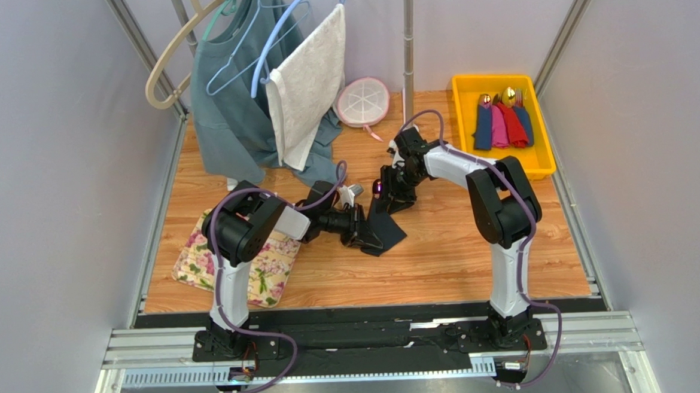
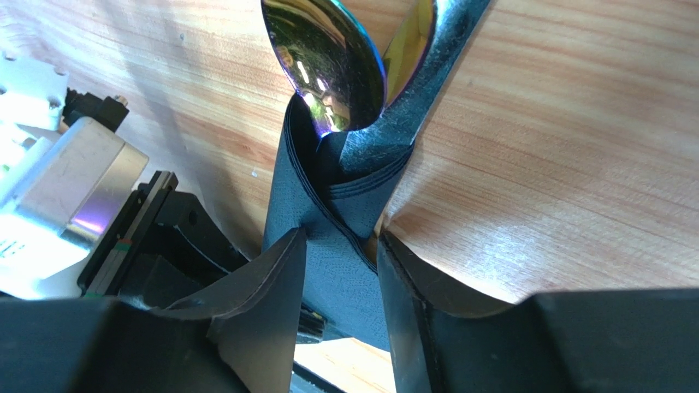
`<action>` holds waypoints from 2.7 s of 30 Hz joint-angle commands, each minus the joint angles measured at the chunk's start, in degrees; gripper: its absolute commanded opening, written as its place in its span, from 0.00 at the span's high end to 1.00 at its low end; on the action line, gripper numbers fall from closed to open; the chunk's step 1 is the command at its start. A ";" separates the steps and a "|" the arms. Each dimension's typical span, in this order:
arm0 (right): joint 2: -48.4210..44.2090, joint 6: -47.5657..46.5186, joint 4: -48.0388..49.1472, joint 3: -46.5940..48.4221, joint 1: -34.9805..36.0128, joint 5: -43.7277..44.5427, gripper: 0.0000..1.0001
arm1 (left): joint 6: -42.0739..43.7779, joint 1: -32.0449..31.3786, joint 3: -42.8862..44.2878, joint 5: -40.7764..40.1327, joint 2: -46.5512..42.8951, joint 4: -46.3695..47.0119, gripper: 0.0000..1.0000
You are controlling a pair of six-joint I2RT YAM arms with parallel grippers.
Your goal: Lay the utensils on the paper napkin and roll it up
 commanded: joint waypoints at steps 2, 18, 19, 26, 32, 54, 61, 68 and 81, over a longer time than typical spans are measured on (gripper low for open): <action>3.11 0.40 -0.93 1.10 1.48 9.21 0.59 | 2.29 -0.26 0.22 -5.04 2.37 -2.80 0.82; 5.93 0.93 0.38 1.63 1.21 4.56 1.00 | 2.99 0.09 2.42 -5.83 2.72 -3.59 0.82; 5.58 0.76 1.34 1.45 1.04 3.26 1.00 | 2.99 0.18 2.33 -5.74 2.63 -3.50 0.82; 0.75 -3.11 7.58 -0.57 0.16 -3.78 1.00 | 6.66 2.28 2.07 -4.51 -7.00 -5.31 0.51; -1.72 -2.85 12.07 -1.98 -1.51 -8.97 1.00 | 17.91 5.35 4.09 -5.65 -20.71 -23.41 0.26; -9.89 -1.71 19.89 -8.13 -3.80 -19.43 1.00 | 37.27 9.67 4.44 -22.96 -51.94 -43.31 0.01; -13.58 -2.50 19.90 -7.78 -3.89 -23.12 1.00 | 40.44 12.22 7.26 -14.79 -52.21 -44.99 0.01; -18.94 -4.69 17.09 -5.76 -3.80 -27.87 1.00 | 34.12 14.59 1.47 -14.70 -57.82 -35.85 0.04; -32.65 -6.72 11.11 0.57 -2.57 -39.64 1.00 | 26.92 15.91 -13.83 -1.62 -66.80 -7.47 0.04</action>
